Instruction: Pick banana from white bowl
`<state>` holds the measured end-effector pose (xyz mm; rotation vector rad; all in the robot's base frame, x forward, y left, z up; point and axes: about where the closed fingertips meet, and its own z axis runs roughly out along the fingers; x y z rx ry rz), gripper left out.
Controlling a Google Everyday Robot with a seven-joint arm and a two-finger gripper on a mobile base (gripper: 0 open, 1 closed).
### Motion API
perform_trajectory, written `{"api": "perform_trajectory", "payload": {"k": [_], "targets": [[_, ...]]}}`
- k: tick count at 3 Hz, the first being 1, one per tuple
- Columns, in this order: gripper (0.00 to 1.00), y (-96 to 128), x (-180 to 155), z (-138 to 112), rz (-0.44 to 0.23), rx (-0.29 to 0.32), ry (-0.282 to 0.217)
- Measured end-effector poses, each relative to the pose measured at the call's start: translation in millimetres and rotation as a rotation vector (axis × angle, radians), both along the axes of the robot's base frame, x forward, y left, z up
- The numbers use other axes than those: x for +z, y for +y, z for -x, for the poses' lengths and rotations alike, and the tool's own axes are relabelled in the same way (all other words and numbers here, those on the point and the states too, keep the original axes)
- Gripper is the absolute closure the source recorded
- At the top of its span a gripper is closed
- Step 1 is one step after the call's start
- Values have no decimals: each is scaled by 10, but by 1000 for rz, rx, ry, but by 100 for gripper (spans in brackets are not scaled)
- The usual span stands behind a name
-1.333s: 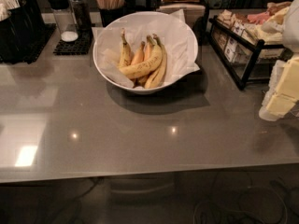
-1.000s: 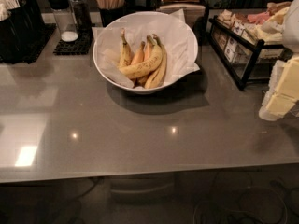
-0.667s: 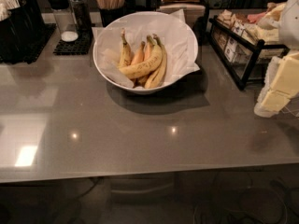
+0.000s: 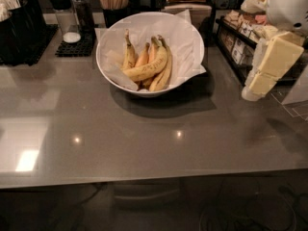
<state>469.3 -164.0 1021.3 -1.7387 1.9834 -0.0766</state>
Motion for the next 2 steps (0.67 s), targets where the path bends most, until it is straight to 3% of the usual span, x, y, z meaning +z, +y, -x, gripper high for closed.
{"api": "perform_trajectory", "payload": {"k": [1,2], "targets": [[0,18,1,-34,0,10,-5],[0,283,-28,-304,42,140,-10]]}}
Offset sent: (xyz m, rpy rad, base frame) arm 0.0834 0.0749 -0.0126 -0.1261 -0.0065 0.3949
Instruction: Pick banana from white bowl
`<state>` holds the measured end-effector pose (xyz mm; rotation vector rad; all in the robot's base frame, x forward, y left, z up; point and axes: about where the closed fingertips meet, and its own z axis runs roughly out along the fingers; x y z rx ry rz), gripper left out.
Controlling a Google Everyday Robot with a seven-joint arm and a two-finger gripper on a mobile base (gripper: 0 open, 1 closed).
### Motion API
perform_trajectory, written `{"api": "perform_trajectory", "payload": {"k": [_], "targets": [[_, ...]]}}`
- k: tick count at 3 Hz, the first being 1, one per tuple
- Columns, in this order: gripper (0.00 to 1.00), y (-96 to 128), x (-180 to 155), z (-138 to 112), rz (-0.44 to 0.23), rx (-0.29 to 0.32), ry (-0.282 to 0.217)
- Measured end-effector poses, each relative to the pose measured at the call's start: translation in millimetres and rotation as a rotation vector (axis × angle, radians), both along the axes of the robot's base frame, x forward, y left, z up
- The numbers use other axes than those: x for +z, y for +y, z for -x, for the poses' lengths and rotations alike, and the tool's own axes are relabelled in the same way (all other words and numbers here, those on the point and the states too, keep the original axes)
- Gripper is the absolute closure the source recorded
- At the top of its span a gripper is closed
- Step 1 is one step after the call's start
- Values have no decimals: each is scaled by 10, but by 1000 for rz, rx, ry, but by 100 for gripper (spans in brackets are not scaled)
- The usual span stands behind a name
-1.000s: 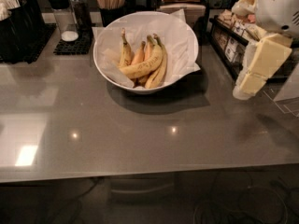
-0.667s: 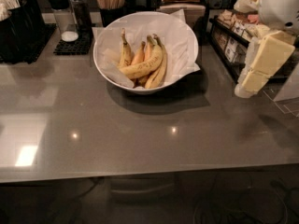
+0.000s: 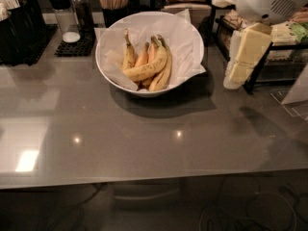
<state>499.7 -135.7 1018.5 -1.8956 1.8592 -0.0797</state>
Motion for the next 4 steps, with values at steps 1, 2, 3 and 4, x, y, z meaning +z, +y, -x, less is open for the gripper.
{"api": "perform_trajectory", "payload": {"k": [1,2,3,4], "targets": [[0,472,81,-252,14,202,-6],[0,538,157,-279,10,219,-27],[0,507,138,-251,-27,206,-42],[0,655,36,-481,-107,264,-47]]}}
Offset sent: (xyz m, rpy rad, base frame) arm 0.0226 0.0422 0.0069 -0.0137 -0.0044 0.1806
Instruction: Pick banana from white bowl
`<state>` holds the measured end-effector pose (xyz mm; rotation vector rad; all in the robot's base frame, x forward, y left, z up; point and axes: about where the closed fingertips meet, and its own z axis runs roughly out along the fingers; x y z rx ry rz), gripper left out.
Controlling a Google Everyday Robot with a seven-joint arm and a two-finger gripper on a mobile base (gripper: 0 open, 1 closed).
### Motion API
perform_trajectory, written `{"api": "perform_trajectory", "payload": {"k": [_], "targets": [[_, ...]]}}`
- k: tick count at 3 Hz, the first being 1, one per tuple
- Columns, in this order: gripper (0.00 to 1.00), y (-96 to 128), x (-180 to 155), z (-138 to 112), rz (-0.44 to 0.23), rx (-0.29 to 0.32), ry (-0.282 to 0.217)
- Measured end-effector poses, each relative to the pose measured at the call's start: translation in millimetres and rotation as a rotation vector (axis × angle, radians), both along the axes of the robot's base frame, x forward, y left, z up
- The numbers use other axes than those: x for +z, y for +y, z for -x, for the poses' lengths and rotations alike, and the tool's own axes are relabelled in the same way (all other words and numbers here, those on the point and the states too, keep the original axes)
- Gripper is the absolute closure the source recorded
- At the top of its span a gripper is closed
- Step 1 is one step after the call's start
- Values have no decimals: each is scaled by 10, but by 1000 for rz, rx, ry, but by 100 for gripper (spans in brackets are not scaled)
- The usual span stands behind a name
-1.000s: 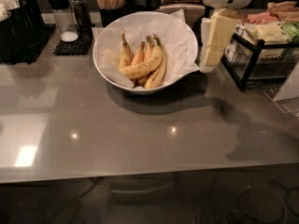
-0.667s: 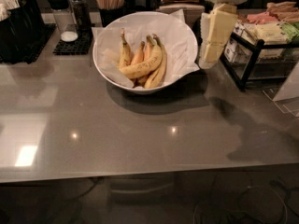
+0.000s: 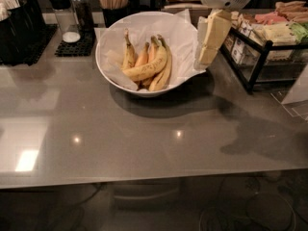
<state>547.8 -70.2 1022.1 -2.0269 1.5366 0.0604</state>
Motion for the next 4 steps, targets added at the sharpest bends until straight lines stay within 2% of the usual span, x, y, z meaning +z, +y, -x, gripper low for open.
{"api": "perform_trajectory", "payload": {"k": [1,2,3,4], "targets": [[0,303,-255,-370,-66,99,54],[14,326,-317,-453,-77,99,60],[21,328,-315,-451,-77,99,60],[22,328,-315,-451,-77,99,60]]}}
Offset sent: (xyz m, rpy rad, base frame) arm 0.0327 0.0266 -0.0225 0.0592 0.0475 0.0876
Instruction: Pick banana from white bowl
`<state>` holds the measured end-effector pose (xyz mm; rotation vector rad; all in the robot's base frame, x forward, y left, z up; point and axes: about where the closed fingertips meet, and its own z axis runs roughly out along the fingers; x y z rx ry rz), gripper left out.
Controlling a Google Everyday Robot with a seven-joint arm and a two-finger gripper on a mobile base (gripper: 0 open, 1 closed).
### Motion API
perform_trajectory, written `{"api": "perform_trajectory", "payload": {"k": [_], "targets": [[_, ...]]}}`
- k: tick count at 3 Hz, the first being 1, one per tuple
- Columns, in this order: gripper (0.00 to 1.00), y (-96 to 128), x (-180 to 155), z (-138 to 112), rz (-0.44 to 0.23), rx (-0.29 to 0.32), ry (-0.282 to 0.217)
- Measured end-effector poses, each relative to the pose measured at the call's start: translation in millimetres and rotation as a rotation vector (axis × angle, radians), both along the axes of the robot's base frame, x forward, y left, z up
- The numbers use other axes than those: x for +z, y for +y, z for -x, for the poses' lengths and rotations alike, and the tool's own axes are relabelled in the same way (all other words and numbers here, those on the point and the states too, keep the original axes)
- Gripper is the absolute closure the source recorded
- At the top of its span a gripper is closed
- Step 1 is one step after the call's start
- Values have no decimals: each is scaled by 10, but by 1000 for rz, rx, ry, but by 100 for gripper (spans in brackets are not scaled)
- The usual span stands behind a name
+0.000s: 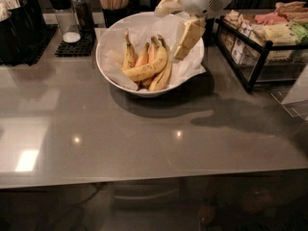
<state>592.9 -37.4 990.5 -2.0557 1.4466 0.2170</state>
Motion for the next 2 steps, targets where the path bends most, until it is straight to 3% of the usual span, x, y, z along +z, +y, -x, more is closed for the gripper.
{"api": "perform_trajectory", "payload": {"k": [1,2], "targets": [[17,9,-8,-4,-2,1,1],[20,40,-102,-42,-18,4,23]]}}
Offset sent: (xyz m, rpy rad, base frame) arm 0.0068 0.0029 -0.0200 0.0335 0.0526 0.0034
